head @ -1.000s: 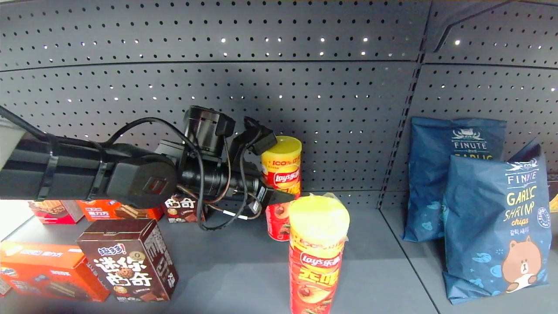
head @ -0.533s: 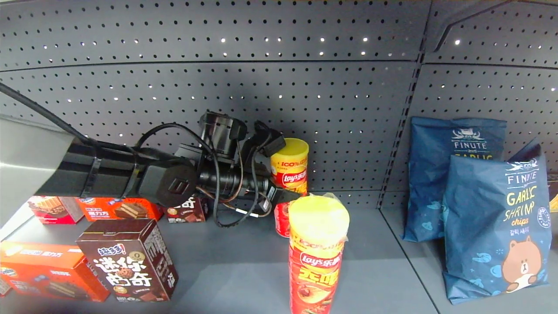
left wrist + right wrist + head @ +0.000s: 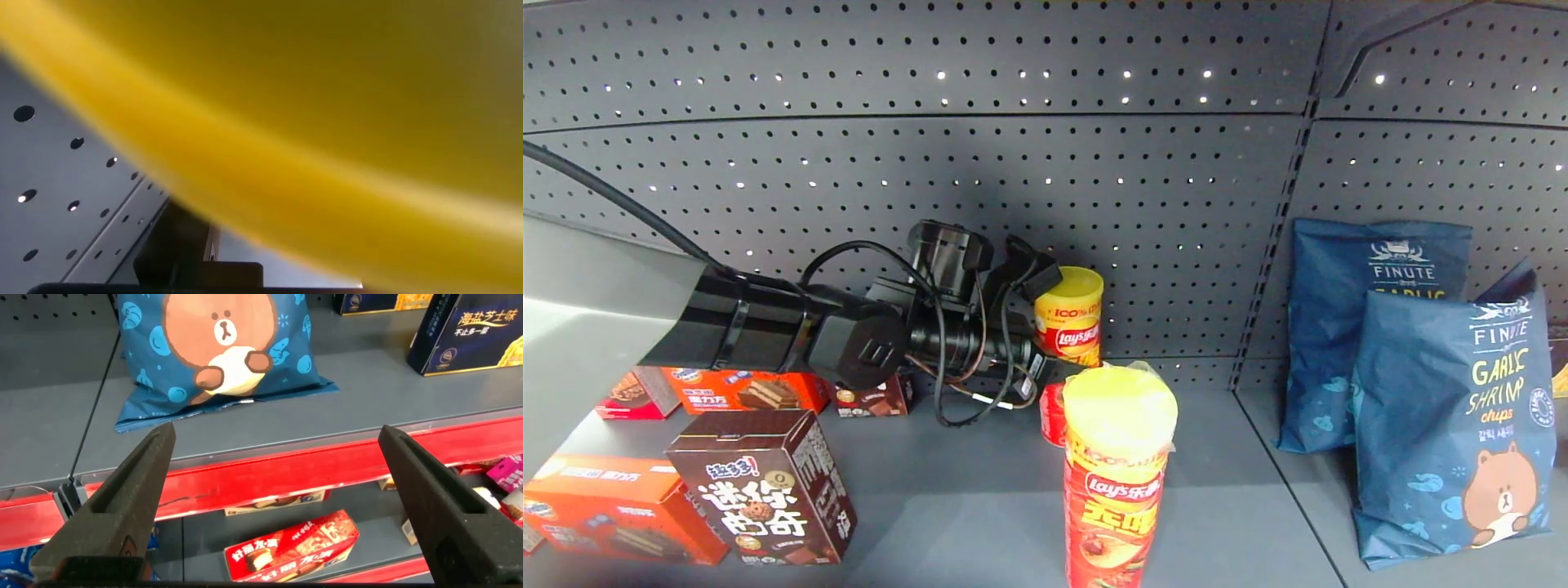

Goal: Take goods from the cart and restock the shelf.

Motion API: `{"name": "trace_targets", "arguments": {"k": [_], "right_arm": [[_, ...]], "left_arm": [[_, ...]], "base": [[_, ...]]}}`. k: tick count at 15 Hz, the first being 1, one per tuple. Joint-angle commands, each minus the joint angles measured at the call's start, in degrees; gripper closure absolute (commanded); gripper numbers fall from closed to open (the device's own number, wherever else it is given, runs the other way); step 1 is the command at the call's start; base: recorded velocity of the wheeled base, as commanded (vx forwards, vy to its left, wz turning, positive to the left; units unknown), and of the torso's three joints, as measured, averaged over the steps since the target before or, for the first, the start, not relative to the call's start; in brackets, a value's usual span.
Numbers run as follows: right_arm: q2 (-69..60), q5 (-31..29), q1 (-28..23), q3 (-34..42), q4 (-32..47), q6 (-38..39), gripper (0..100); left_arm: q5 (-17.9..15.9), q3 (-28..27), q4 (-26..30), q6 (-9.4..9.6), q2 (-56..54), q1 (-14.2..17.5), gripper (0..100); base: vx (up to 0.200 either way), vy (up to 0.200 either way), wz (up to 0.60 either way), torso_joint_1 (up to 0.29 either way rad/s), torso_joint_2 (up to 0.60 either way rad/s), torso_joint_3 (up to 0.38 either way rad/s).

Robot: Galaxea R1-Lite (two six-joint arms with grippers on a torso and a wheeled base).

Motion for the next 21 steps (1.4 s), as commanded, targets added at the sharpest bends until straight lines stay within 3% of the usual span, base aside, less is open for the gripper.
{"name": "trace_targets", "arguments": {"k": [1,5,6,17,21], "right_arm": [[0.1,0.0,0.0,0.0,0.0,0.1,0],[0.0,0.0,0.0,0.0,0.0,0.0,0],[0.1,0.0,0.0,0.0,0.0,0.0,0],[0.0,0.0,0.0,0.0,0.0,0.0,0],[0.1,0.0,0.0,0.0,0.0,0.0,0]], "left_arm": [[0.1,-0.1,0.1,0.02,0.2,0.0,100],[0.2,0.2,0.1,0.02,0.5,-0.2,100],[0.2,0.2,0.1,0.02,0.5,-0.3,0],[0.3,1.5,0.0,-0.6,-5.6,0.5,0],[0.8,6.8,0.0,-0.33,-10.7,0.9,0]], "base": [[0.0,0.0,0.0,0.0,0.0,0.0],[0.0,0.0,0.0,0.0,0.0,0.0],[0.0,0.0,0.0,0.0,0.0,0.0],[0.0,0.0,0.0,0.0,0.0,0.0],[0.0,0.0,0.0,0.0,0.0,0.0]]}}
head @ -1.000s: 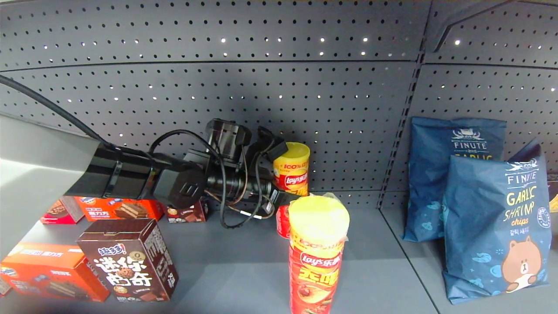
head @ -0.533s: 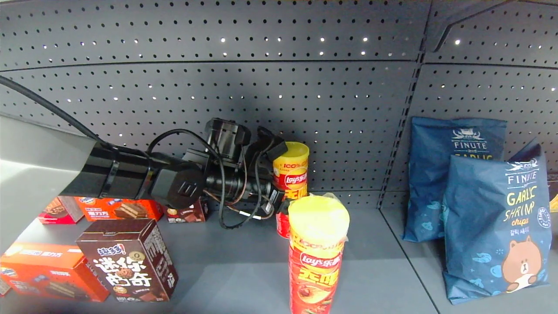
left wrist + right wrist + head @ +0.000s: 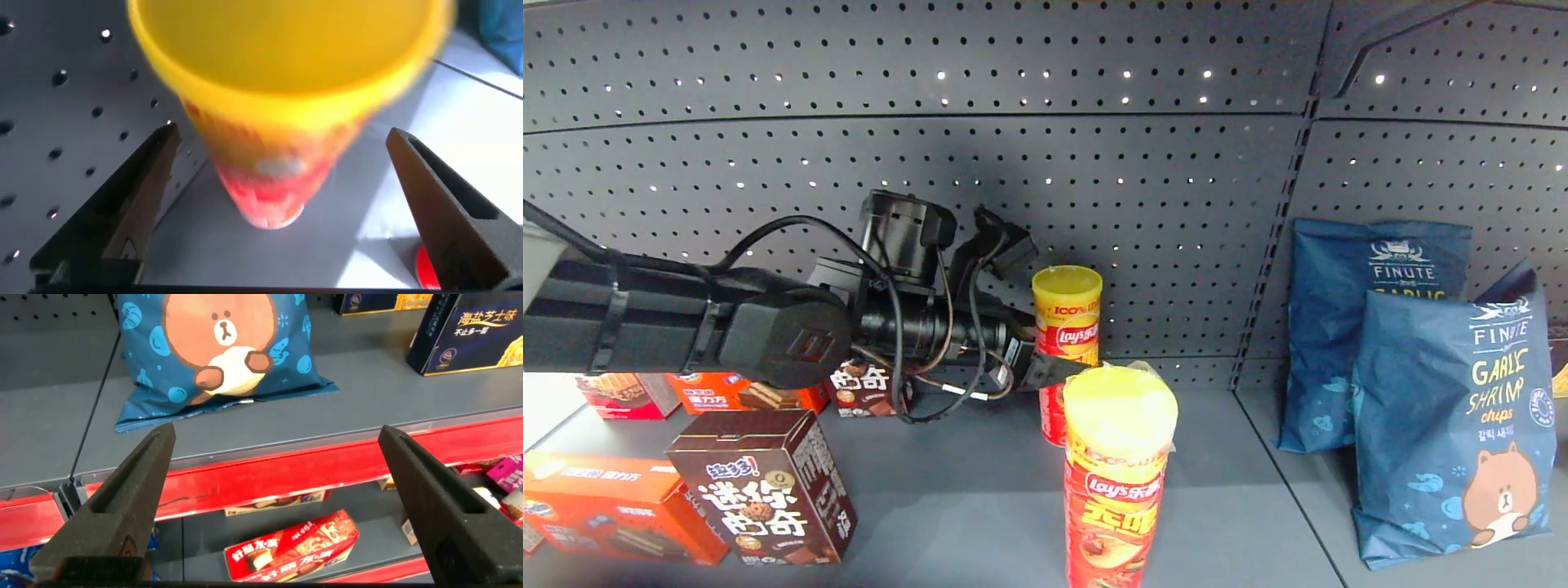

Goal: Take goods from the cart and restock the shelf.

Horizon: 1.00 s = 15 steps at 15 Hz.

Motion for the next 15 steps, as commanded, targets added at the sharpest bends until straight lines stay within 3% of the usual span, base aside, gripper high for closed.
{"name": "trace_targets", "arguments": {"k": [1,6,10,15], "right_arm": [[0.1,0.0,0.0,0.0,0.0,-0.1,0],[0.1,0.0,0.0,0.0,0.0,-0.1,0],[0.1,0.0,0.0,0.0,0.0,-0.1,0],[0.1,0.0,0.0,0.0,0.0,-0.1,0]], "left_arm": [[0.8,4.4,-0.3,0.19,-4.4,1.0,0],[2.8,15.5,-3.8,-0.16,-11.3,3.4,0],[4.2,16.3,-3.8,-0.16,-16.2,6.2,0],[6.0,19.9,-2.9,-0.86,-32.4,9.8,0]], "base": [[0.0,0.0,0.0,0.0,0.0,0.0],[0.0,0.0,0.0,0.0,0.0,0.0],[0.0,0.0,0.0,0.0,0.0,0.0],[0.0,0.0,0.0,0.0,0.0,0.0]]}}
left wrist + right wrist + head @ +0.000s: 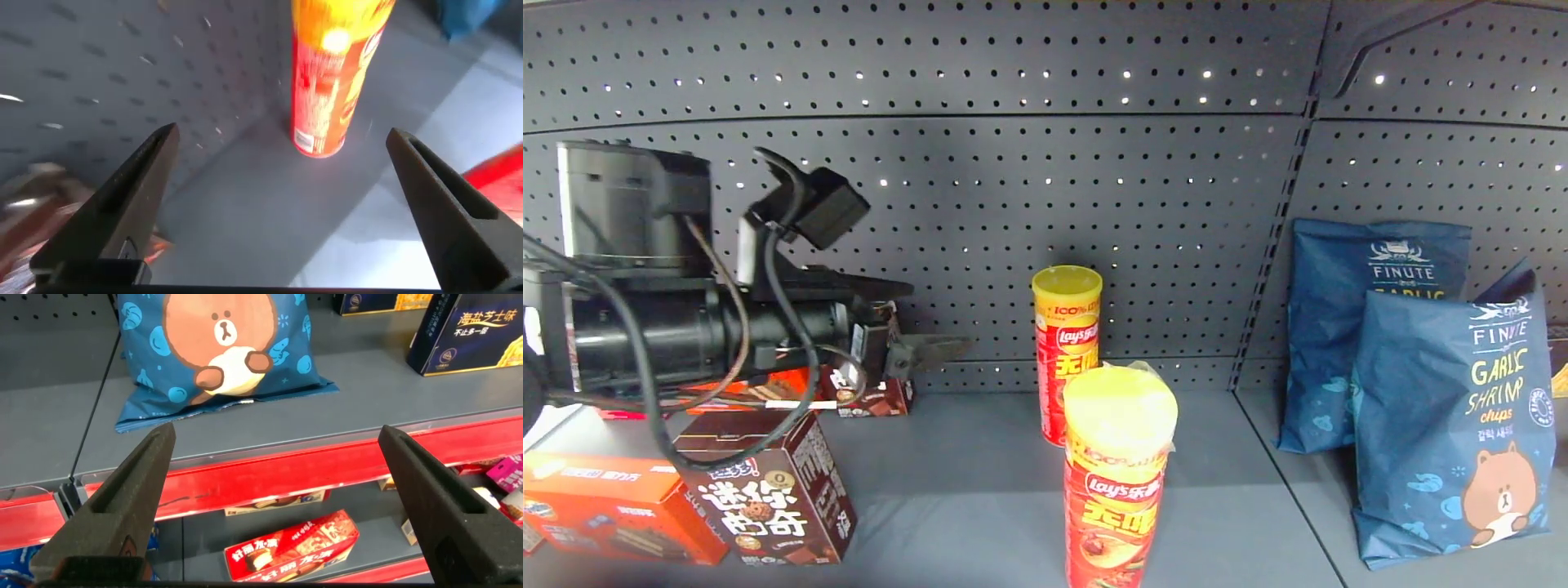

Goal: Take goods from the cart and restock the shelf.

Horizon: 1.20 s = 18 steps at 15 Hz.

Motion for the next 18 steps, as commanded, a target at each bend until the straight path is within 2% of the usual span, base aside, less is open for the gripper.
{"name": "trace_targets", "arguments": {"k": [1,5,6,7,8,9,10,12,13,15,18], "right_arm": [[0.0,0.0,0.0,0.0,0.0,-0.1,0],[0.1,0.0,0.0,0.0,0.0,-0.1,0],[0.1,0.0,0.0,0.0,0.0,-0.1,0],[0.1,0.0,0.0,0.0,0.0,-0.1,0],[0.1,0.0,0.0,0.0,0.0,0.0,0],[0.1,0.0,0.0,0.0,0.0,-0.1,0],[0.1,0.0,0.0,0.0,0.0,-0.1,0],[0.1,0.0,0.0,0.0,0.0,-0.1,0],[0.1,0.0,0.0,0.0,0.0,-0.1,0],[0.1,0.0,0.0,0.0,0.0,-0.1,0],[-0.2,0.4,1.9,0.0,-0.1,-0.9,0]], "left_arm": [[2.3,4.9,0.5,-0.2,-12.6,1.5,0],[11.5,15.5,0.6,0.32,-28.4,-0.7,0],[13.2,18.4,1.3,0.32,-32.6,-0.7,0],[13.7,19.0,1.5,0.32,-33.6,-0.7,0],[18.3,23.0,5.8,0.32,-42.4,-0.6,0],[21.1,24.1,9.2,0.32,-46.5,-0.6,0],[23.8,25.8,15.3,0.24,-53.4,-0.6,0],[26.9,28.3,24.0,0.32,-63.6,0.7,0],[27.5,28.4,25.8,0.32,-65.7,1.2,0],[27.7,29.9,32.9,0.24,-73.4,5.8,0],[27.6,35.0,34.2,0.24,-79.0,8.0,0]], "base": [[0.0,0.0,0.0,0.0,0.0,0.0],[0.0,0.0,0.0,0.0,0.0,0.0],[0.0,0.0,0.0,0.0,0.0,0.0],[0.0,0.0,0.0,0.0,0.0,0.0],[0.0,0.0,0.0,0.0,0.0,0.0],[0.0,0.0,0.0,0.0,0.0,0.0],[0.0,0.0,0.0,0.0,0.0,0.0],[0.0,0.0,0.0,0.0,0.0,0.0],[0.0,0.0,0.0,0.0,0.0,0.0],[0.0,0.0,0.0,0.0,0.0,0.0],[0.0,0.0,0.0,0.0,0.0,0.0]]}}
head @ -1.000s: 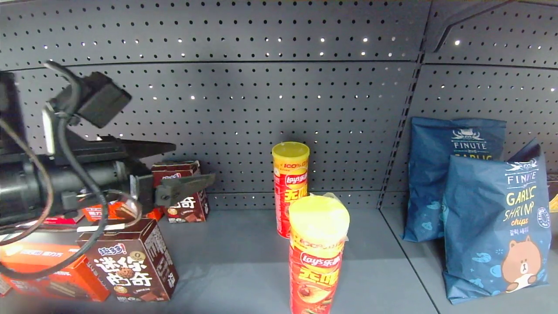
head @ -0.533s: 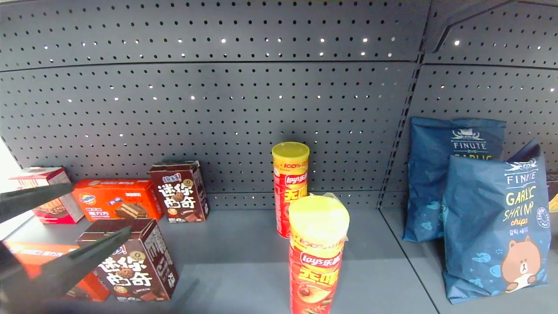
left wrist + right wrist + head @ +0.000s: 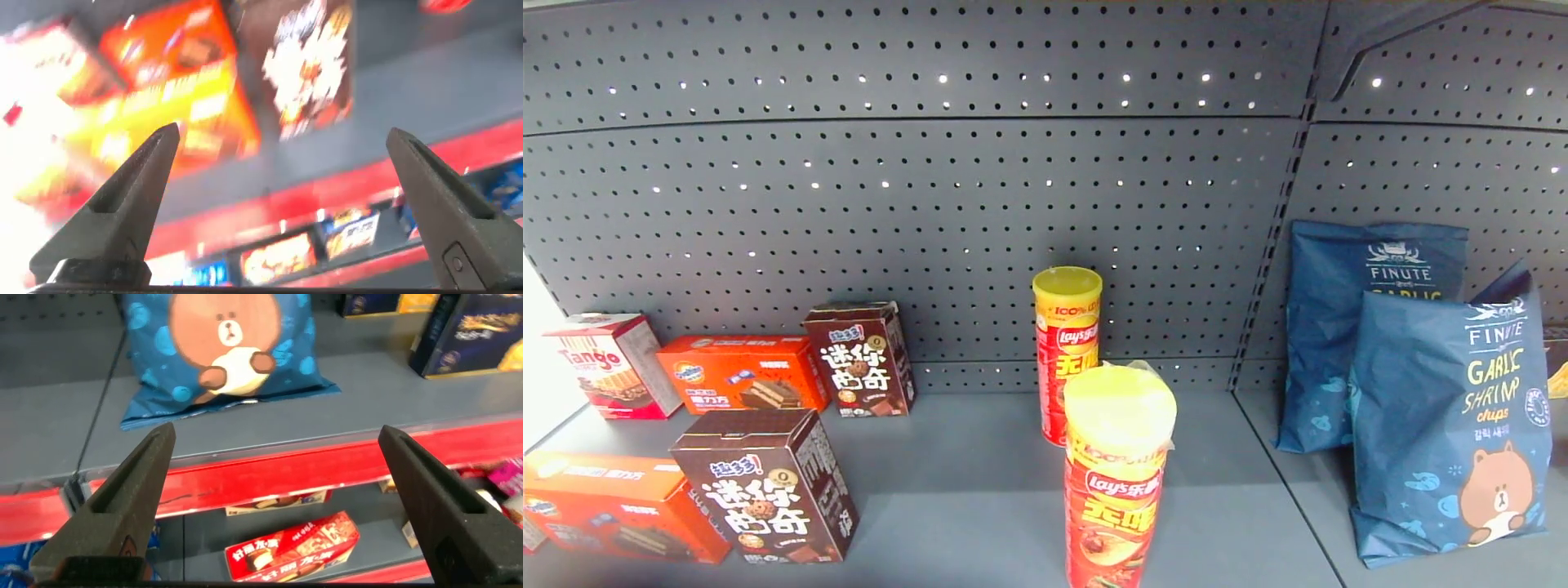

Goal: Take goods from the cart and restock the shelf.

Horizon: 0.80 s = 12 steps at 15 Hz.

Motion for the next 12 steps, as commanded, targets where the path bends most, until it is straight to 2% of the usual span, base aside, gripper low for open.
{"name": "trace_targets", "arguments": {"k": [1,3,4,5,6,8,10,11,12], "right_arm": [[-0.1,0.2,0.9,0.1,-0.1,-0.3,0],[0.0,0.2,0.9,0.1,-0.2,-0.4,0],[8.7,-0.2,0.7,-13.3,-3.5,3.1,0],[22.9,-0.1,0.8,-23.2,-8.0,4.2,0],[28.3,1.7,3.0,-31.2,-9.0,4.1,0],[32.0,10.1,12.0,-35.1,-5.0,0.5,0],[39.6,9.9,29.2,-38.0,-1.4,-2.7,0],[43.0,8.2,36.2,-37.9,-1.2,-2.7,0],[45.5,6.0,40.4,-37.6,-1.3,-2.7,0]], "left_arm": [[0.2,4.2,0.7,-0.03,-7.8,2.5,0],[0.2,5.1,0.6,-0.12,-8.1,2.7,0],[0.2,5.5,0.7,-0.21,-8.1,2.7,0],[0.2,5.9,0.7,-0.12,-8.1,2.7,0],[0.2,7.8,0.6,0.14,-8.1,2.6,0],[0.2,10.2,-0.3,0.23,-8.1,2.7,0],[0.2,10.5,-0.3,0.32,-8.1,2.6,0],[0.2,11.1,-0.3,0.41,-8.1,2.7,0],[0.2,11.4,-0.4,0.41,-8.1,2.7,0]], "base": [[0.0,0.0,0.0,0.0,0.0,0.0],[0.0,0.0,0.0,0.0,0.0,0.0],[0.0,0.0,0.0,0.0,0.0,0.0],[0.0,0.0,0.0,0.0,0.0,0.0],[0.0,0.0,0.0,0.0,0.0,0.0],[0.0,0.0,0.0,0.0,0.0,0.0],[0.0,0.0,0.0,0.0,0.0,0.0],[0.0,0.0,0.0,0.0,0.0,0.0],[0.0,0.0,0.0,0.0,0.0,0.0]]}}
